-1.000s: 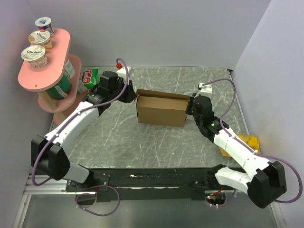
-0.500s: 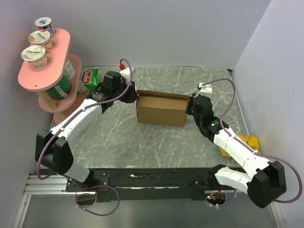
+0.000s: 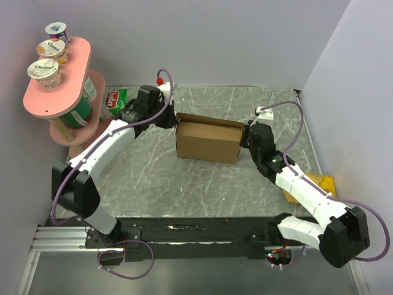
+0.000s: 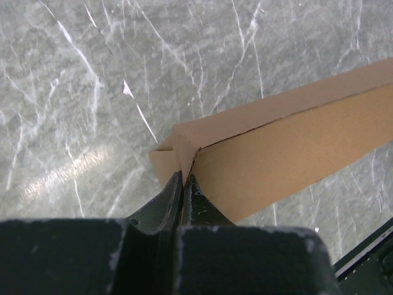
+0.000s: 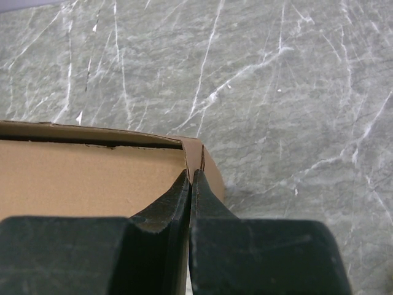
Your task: Fold the paper box
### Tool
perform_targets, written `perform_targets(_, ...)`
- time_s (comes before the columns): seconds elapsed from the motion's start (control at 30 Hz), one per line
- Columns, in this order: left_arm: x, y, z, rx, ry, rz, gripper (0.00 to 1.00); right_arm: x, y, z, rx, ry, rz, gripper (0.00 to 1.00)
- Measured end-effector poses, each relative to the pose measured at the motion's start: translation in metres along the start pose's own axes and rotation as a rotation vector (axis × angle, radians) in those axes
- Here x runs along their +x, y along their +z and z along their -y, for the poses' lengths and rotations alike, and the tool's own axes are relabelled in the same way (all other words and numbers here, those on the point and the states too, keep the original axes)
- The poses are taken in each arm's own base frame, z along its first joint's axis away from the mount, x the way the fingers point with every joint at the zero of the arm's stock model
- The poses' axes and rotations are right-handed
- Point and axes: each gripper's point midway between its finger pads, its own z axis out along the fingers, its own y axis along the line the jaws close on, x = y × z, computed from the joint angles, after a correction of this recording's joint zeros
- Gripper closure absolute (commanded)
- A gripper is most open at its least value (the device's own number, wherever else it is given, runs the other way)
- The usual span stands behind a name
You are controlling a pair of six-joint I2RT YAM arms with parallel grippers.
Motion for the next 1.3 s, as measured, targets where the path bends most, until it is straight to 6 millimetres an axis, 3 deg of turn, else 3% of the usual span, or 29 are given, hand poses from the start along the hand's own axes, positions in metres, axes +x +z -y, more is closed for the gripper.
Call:
perform_targets(0.2, -0.012, 0.015, -0.005, -0.013, -0.018, -0.028, 0.99, -0.001, 0.005, -0.001, 0.005, -0.001, 0.010, 1.00)
perform_targets(0.53, -0.013, 0.019, -0.007, -0.017, -0.027, -0.046, 0.99, -0.002, 0.010, -0.001, 0.016, -0.018, 0.023, 1.00)
perform_targets(0.6, -0.012, 0.020, -0.008, -0.019, -0.021, -0.046, 0.99, -0.001, 0.010, -0.002, 0.013, -0.018, 0.022, 0.90)
perform_targets(0.63, -0.011, 0.020, -0.009, -0.020, -0.016, -0.043, 0.99, -0.002, 0.010, -0.002, 0.010, -0.018, 0.022, 0.75)
perform_targets(0.8, -0.004, 0.014, -0.011, -0.019, 0.027, -0.025, 0.99, 0.003, 0.001, -0.003, -0.007, -0.024, -0.007, 0.54)
perform_targets(0.93, 0.000, 0.009, -0.009, -0.017, 0.056, -0.023, 0.99, 0.007, -0.009, -0.002, -0.022, -0.027, -0.036, 0.32)
perform_targets(1.1, 0.000, 0.009, -0.010, -0.022, 0.082, -0.018, 0.99, 0.009, -0.022, 0.000, -0.039, -0.030, -0.054, 0.17)
perform_targets(1.17, 0.000, 0.010, -0.011, -0.025, 0.091, -0.015, 0.99, 0.006, -0.028, 0.000, -0.053, -0.029, -0.045, 0.04)
perform_targets(1.3, 0.000, 0.010, -0.011, -0.034, 0.101, -0.014, 0.99, -0.007, -0.045, 0.000, -0.092, -0.013, 0.012, 0.02)
